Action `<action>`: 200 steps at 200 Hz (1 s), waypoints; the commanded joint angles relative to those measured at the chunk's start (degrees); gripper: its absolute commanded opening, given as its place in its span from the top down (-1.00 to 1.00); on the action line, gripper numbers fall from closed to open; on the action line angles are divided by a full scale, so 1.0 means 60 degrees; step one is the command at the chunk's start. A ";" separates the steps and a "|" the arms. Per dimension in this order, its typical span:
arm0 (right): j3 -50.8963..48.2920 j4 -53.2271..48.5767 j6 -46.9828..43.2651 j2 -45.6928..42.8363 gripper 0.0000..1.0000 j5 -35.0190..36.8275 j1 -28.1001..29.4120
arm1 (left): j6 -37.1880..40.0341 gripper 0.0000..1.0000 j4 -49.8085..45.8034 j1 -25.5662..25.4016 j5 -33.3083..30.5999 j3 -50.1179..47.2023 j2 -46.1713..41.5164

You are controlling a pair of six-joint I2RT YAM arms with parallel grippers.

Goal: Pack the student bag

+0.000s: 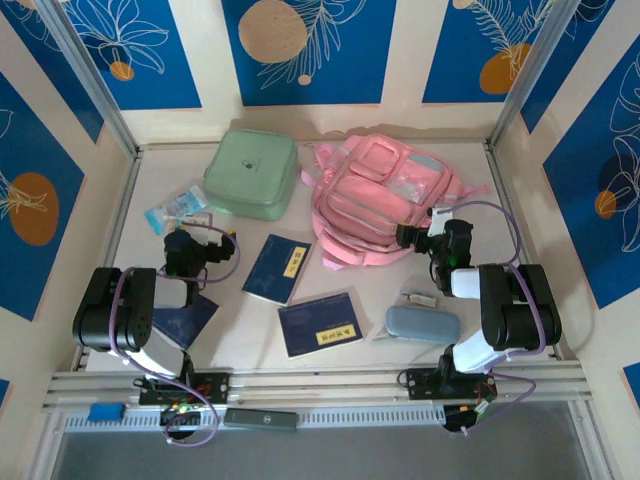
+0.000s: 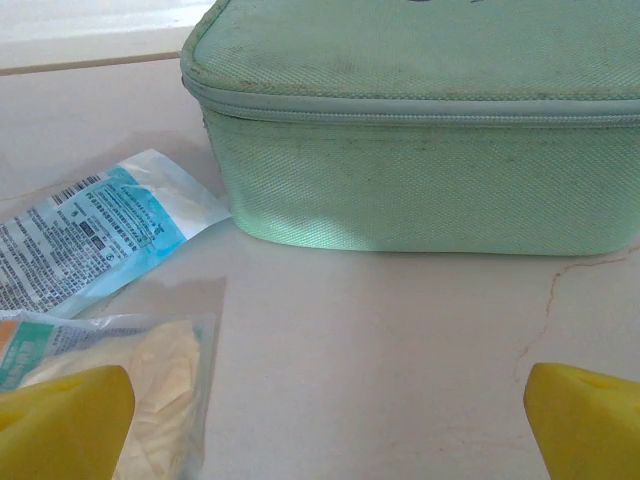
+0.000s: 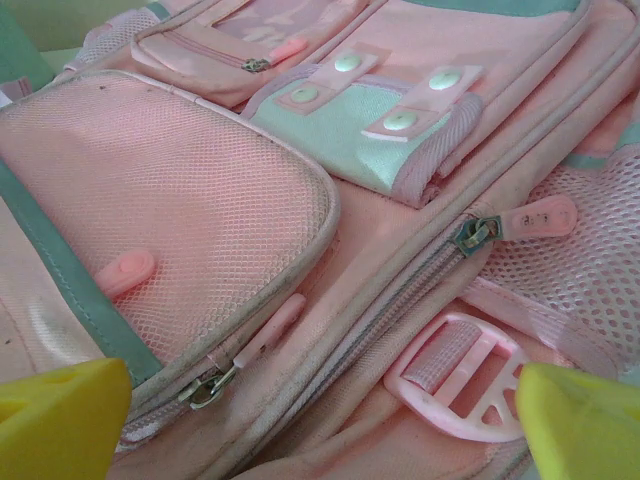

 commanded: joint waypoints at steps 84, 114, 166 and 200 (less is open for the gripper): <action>0.0071 0.0334 -0.0150 -0.0035 -0.98 -0.0120 0.0027 | 0.0084 -0.99 0.0071 -0.0036 -0.0049 0.0162 0.0015; 0.0074 0.0332 -0.0135 -0.0042 -0.98 -0.0175 0.0011 | 0.0063 -0.99 0.0071 -0.0036 -0.0049 0.0168 0.0008; 0.0051 0.0353 -0.0134 -0.0049 -0.98 -0.0178 0.0008 | 0.0053 -0.99 0.0085 -0.0036 -0.0057 0.0155 0.0000; 0.0150 0.0111 -0.0122 -0.0165 -0.98 -0.0153 0.0009 | 0.0047 -0.99 0.0289 -0.0036 -0.0027 0.0041 -0.0035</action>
